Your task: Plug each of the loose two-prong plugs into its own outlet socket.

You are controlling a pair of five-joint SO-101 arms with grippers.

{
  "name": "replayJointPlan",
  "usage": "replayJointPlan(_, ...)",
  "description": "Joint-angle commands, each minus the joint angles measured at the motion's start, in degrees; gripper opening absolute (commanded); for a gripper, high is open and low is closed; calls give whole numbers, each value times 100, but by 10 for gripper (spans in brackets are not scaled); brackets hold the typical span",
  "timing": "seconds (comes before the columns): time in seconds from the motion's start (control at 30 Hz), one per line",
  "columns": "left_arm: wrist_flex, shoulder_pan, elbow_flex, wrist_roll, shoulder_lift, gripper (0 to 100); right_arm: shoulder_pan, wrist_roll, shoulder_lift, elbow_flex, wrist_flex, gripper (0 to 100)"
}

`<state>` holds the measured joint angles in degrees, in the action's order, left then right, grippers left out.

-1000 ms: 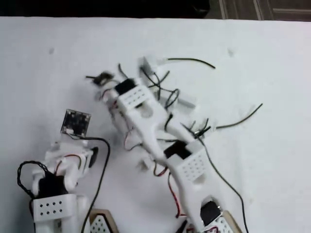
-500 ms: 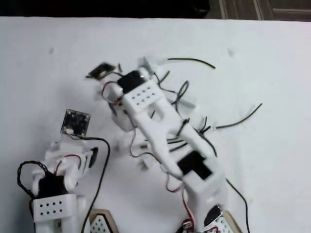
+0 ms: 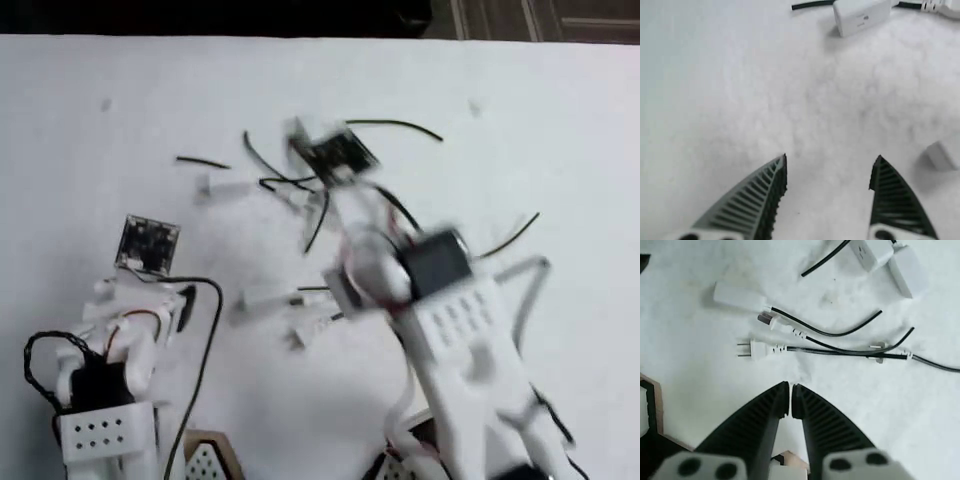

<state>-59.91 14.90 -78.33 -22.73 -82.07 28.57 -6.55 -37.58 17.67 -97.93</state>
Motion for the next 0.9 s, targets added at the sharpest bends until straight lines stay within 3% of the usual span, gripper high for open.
replayJointPlan(0.0, -176, -242, 527, -105, 57, 272, -286, 62, -1402, 844, -13, 21)
replayJointPlan(0.23, -1011, -1191, 2084, -281, 1982, 272, -1033, 62, -2642, 1705, 224, 21)
replayJointPlan(0.53, -545, -1982, 3455, -290, 4866, 276, -1684, 62, -2264, 1749, 356, 21)
replayJointPlan(0.87, 70, -2026, 4070, -316, 6255, 276, -1710, 62, -1947, 1749, 435, 21)
